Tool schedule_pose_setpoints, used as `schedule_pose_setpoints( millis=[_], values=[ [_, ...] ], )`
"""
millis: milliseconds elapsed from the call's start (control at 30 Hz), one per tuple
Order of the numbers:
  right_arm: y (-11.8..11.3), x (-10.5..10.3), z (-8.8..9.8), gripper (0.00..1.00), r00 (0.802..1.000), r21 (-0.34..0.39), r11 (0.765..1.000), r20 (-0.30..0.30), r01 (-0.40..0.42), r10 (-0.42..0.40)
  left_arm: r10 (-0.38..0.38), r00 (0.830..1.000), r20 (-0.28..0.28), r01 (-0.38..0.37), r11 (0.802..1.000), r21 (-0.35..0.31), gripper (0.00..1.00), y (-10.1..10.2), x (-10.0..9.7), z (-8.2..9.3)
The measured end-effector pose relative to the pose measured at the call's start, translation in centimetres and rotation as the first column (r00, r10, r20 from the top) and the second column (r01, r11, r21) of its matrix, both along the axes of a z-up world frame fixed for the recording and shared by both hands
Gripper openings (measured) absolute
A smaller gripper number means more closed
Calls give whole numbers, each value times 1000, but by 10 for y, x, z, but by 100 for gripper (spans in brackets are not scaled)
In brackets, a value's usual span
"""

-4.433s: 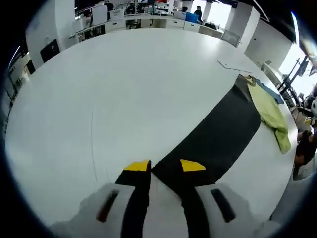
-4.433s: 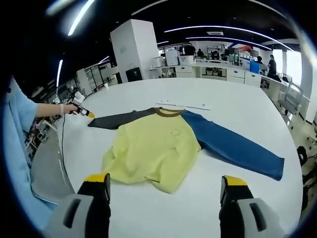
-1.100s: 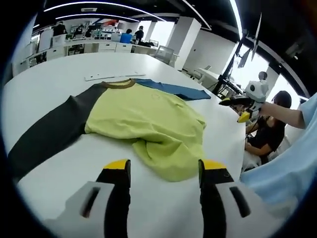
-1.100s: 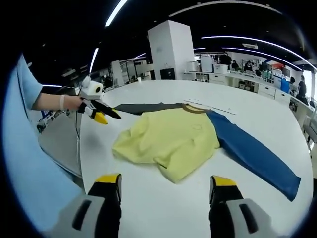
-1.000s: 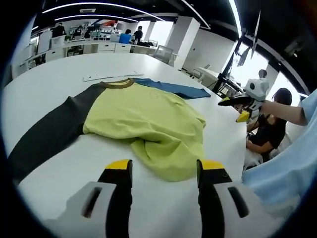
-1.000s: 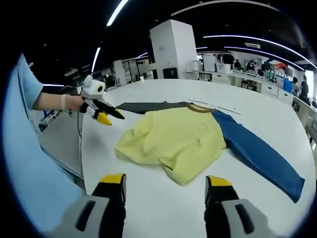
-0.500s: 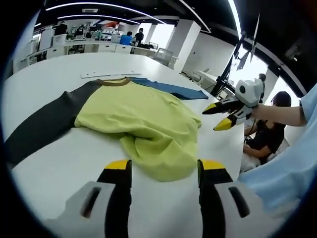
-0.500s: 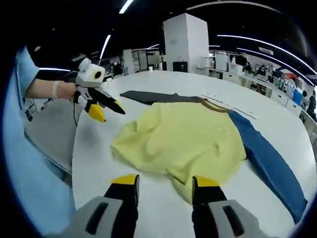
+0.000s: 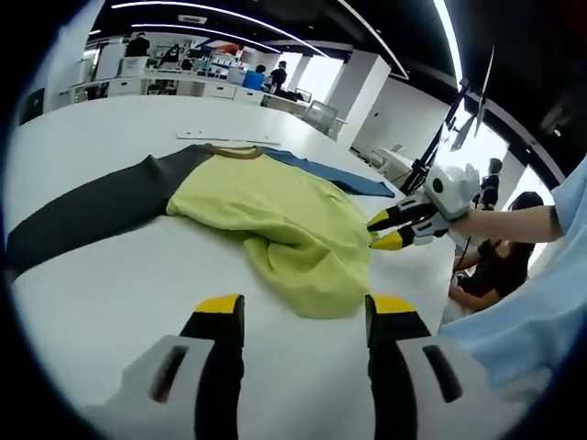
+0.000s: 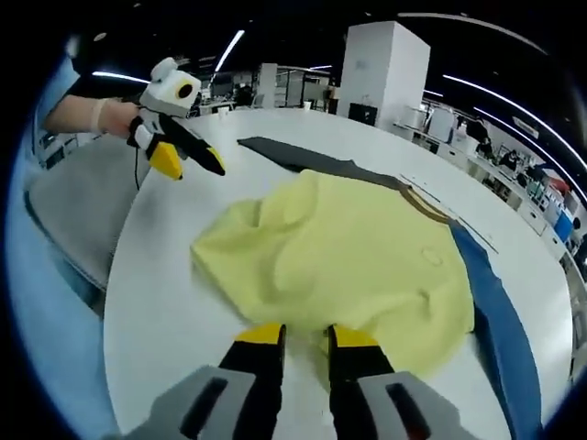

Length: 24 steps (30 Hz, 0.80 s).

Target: Fold the garment on the visible template until the final outline fits inside the template.

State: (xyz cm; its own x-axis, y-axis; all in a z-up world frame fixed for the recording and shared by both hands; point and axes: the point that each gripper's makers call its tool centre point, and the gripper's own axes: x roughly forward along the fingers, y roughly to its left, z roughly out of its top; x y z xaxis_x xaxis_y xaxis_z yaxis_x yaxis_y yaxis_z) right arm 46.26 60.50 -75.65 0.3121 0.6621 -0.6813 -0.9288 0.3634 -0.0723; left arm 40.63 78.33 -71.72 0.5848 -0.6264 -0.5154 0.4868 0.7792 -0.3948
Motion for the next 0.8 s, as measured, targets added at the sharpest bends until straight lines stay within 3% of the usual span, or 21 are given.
schedule_pose_setpoints(
  millis=[67, 200, 367, 600, 800],
  values=[
    [1, 0, -1, 0, 1000, -11, 1000, 0, -13, 13, 8, 1000, -5, -8, 1000, -2, 50, 2, -1, -1],
    [2, 3, 8, 0, 1000, 2, 1000, -29, 1, -1, 19, 1000, -9, -19, 1000, -8, 50, 5, -1, -3],
    [11, 17, 37, 0, 997, 57, 998, -71, 12, -8, 31, 999, -13, -31, 999, -18, 48, 6, 0, -3],
    [41, 63, 75, 0, 997, 53, 998, -69, -37, 41, 50, 999, -14, -51, 998, -37, 47, 6, 3, -4],
    [65, 98, 73, 0, 990, -23, 992, -81, -120, 118, 72, 997, -24, -73, 996, -49, 45, 9, 1, -7]
  ],
)
